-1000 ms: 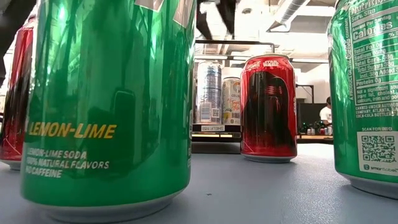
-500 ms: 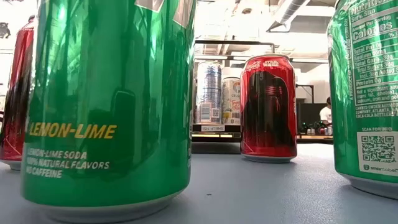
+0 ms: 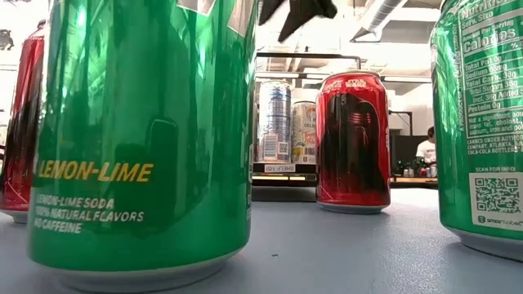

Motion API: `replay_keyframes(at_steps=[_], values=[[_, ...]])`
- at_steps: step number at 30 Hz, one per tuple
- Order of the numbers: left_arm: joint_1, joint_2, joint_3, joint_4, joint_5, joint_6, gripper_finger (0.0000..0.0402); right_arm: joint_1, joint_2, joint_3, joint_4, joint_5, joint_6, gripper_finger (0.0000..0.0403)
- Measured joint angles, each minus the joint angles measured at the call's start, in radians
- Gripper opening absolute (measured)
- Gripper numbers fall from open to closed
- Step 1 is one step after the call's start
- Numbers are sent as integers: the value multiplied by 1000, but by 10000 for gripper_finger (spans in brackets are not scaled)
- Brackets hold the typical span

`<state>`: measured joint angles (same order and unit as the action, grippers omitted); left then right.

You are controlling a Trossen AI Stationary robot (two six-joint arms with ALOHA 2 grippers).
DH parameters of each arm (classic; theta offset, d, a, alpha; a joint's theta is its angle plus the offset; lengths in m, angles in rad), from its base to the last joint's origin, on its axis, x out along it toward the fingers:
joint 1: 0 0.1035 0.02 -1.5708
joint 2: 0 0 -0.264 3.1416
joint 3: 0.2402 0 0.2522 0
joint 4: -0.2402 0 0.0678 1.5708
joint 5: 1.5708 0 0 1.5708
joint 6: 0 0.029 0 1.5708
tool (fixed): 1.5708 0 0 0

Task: Place canned beverage on shelf
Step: Put the blue soda can on the shelf aligned with the other blue soda cans

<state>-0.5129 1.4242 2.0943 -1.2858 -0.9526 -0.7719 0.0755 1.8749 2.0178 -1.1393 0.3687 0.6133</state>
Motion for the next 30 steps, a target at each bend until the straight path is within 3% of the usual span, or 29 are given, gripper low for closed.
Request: replay_keyframes(at_steps=[6, 13, 18, 30], values=[[0, 1, -49, 10, 4, 11, 264, -68, 41, 3, 29, -101, -62, 256], [0, -6, -48, 13, 3, 19, 264, -110, 4, 4, -58, -113, -149, 281], [0, -6, -48, 23, -3, 50, 264, -147, 3, 2, -166, -141, -147, 287], [0, -6, -48, 22, -15, 48, 264, -157, 50, 2, -119, -192, -143, 288]])
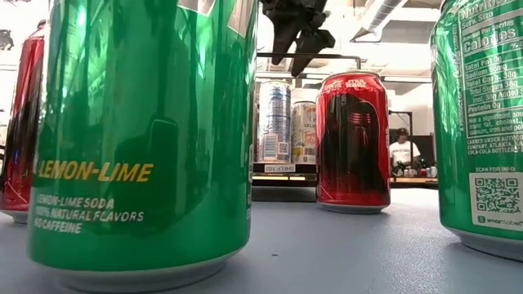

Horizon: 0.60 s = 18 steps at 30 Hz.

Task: Place canned beverage on shelf
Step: Put the blue soda can on the shelf aligned with the other blue soda cans

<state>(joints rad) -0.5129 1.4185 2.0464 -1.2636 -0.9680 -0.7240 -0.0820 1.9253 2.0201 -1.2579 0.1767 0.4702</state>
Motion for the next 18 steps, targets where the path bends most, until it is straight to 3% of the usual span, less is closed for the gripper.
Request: replay_keyframes(at_steps=[13, 18], values=[[0, 0, -1, -2, 2, -4, 264, -17, 13, 0, 61, -17, 10, 288], [0, 1, -2, -2, 22, 0, 264, -27, 10, 0, 148, -150, -71, 287]])
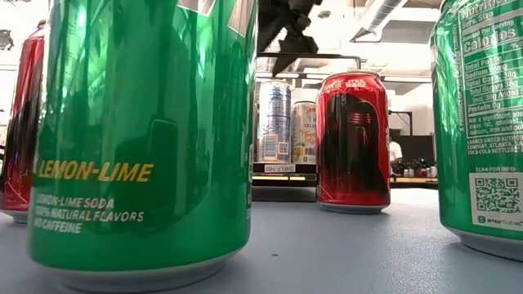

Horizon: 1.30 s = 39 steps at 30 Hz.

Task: Place canned beverage on shelf
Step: Put the blue soda can on the shelf aligned with the other blue soda cans

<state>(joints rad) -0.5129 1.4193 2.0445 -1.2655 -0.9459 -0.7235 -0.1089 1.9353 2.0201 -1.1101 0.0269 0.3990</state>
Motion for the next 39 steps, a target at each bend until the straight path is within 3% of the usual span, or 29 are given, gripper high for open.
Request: replay_keyframes(at_steps=[3, 14, 20, 26, 39], values=[[0, 0, 0, 0, 0, -2, 264, -3, -4, 0, 19, -56, 19, 287], [0, 0, 0, -2, 19, 34, 264, -6, 0, 0, 122, -68, 4, 286], [0, 0, -1, -2, 19, 61, 263, -19, -5, 0, -20, -104, 65, 286], [0, 0, -1, -2, 22, 71, 263, 6, -1, 0, -125, -6, 17, 288], [0, 0, -1, -2, 26, 106, 263, -17, 0, 0, -98, 24, 8, 375]])
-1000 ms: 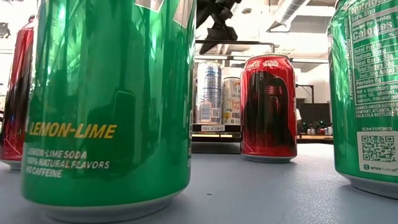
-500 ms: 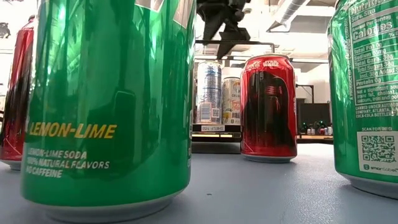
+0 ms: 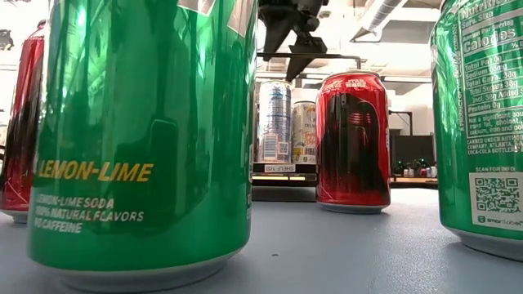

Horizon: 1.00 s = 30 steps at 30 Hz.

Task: Place canned beverage on shelf
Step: Put the blue soda can on the shelf aligned with the other blue soda cans

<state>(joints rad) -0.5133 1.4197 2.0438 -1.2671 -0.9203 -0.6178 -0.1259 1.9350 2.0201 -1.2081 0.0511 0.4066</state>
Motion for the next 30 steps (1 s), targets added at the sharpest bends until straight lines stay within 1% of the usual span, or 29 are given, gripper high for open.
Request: replay_keyframes(at_steps=[4, 10, 12, 20, 24, 30], values=[[0, 0, 0, 0, 0, -2, 263, -3, 0, 0, 7, 53, 3, 380], [0, 0, 0, 0, 1, -19, 263, -8, 47, -3, -8, 57, 20, 381], [0, 0, 0, 0, 1, -20, 264, -6, 76, 2, 12, 56, 29, 381], [0, 0, 0, -9, 1, -30, 264, -5, 128, 0, -58, 52, 49, 375], [0, 0, 0, -22, 0, -31, 264, 1, 129, 0, -73, 54, 56, 352], [0, 0, 0, -53, -9, -60, 264, 9, 129, 0, -69, 67, 5, 273]])
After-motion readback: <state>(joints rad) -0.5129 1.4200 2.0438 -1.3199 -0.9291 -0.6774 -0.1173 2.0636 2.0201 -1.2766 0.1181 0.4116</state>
